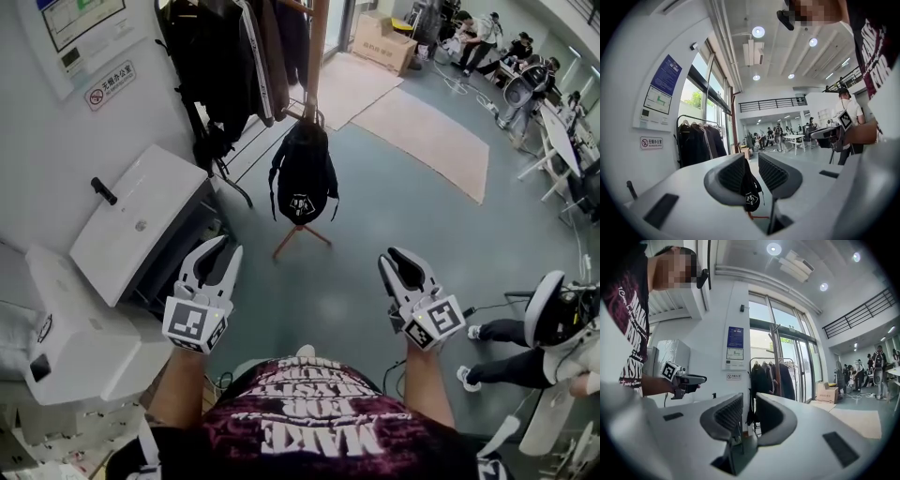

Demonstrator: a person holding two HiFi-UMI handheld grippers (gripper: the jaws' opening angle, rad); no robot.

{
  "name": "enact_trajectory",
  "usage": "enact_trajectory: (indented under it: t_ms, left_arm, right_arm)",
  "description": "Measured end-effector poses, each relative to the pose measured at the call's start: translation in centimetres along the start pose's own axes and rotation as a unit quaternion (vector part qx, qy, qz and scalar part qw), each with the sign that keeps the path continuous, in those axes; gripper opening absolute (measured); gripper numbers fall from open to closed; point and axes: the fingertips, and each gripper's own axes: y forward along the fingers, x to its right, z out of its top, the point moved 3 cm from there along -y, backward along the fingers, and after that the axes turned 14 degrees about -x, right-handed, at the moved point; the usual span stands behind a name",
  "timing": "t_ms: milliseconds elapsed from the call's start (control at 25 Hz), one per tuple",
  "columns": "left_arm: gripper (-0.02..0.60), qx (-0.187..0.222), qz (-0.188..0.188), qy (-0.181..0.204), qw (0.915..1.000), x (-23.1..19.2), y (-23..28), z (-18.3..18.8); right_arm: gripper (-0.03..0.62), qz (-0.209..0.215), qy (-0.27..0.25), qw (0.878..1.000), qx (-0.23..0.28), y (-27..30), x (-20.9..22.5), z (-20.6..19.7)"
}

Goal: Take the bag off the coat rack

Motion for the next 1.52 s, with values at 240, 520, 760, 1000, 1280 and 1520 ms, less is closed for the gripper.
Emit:
enact_trajectory:
  t_ms: [240,520,760,1000,1280,1520]
  left_arm:
    - [0.08,0.01,0.009,0.003,0.9999,1.5,2.2,1.5]
    - [0.08,-0.025,0.023,-0.016,0.9993,1.4,2.1,-0.9]
    - [0.08,-0.025,0.016,-0.009,0.9995,0.8,2.9,-0.7]
    - [0.08,-0.016,0.0,0.002,0.9999,0.0,4.9,0.0]
    - [0.08,-0.011,-0.004,0.0,0.9999,-2.6,6.6,0.4]
    - [0.08,-0.011,-0.011,-0.003,0.9999,-4.8,8.1,0.3]
  right_arm:
    - [0.091,0.016,0.0,1.0,-0.009,0.3,3.0,-0.6]
    - [0.089,0.044,0.008,0.999,-0.02,2.1,3.1,-1.4]
    - [0.089,0.042,0.014,0.999,-0.018,2.9,3.1,-1.6]
    - [0.087,0.021,0.02,1.0,-0.011,3.3,4.0,-1.0]
    - [0.086,0.017,0.014,1.0,-0.015,5.7,4.2,0.1]
    - [0.08,0.014,0.006,1.0,-0.02,8.7,5.0,1.5]
